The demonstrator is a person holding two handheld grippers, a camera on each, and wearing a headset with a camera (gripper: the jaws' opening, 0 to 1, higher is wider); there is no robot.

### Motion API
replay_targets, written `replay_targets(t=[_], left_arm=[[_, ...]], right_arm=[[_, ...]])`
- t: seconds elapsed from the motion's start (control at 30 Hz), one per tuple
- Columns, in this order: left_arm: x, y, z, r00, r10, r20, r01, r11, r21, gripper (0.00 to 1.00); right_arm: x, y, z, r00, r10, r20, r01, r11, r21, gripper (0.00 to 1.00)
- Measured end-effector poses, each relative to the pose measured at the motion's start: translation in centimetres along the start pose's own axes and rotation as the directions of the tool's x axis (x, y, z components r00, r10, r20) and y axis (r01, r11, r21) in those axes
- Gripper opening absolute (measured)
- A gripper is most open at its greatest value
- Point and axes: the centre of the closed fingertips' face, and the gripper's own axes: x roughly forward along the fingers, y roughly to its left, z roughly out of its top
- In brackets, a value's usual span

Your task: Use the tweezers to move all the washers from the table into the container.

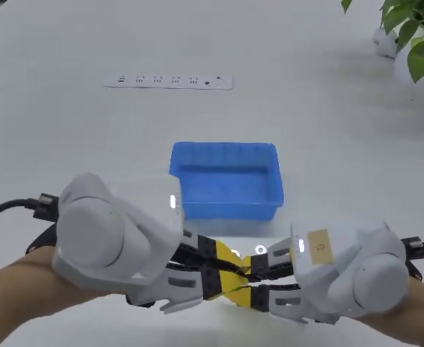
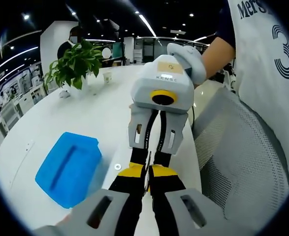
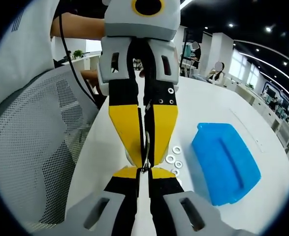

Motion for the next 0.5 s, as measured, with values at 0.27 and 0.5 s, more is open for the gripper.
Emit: replay_targets(t=[0.27, 0.5], left_arm=[[-1.1, 0.4, -1.1, 0.9997, 0.024, 0.0, -0.024, 1.0, -0.002, 0.07], [-1.5, 0.2, -1.8, 0.999, 0.045, -0.004, -0.045, 0.999, -0.01, 0.07]], right_arm=[[0.0, 0.0, -0.4, 0.9997, -0.009, -0.022, 0.009, 1.0, -0.024, 0.08], [0.3, 0.1, -0.4, 0.9989, -0.003, -0.046, 0.001, 0.999, -0.04, 0.09]])
